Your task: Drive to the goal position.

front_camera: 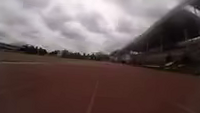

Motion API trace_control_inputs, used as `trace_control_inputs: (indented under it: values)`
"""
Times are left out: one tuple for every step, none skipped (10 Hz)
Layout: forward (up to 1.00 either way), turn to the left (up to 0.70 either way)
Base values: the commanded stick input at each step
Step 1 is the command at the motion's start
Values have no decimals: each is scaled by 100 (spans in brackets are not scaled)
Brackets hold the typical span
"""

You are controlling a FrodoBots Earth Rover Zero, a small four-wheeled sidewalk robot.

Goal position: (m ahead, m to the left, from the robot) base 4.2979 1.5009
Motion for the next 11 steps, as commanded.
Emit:
trace_control_inputs:
  values:
    - [70,0]
    - [70,0]
    - [70,0]
    - [70,0]
    - [70,0]
    - [70,0]
    - [70,0]
    - [70,0]
    - [70,0]
    - [70,0]
    - [70,0]
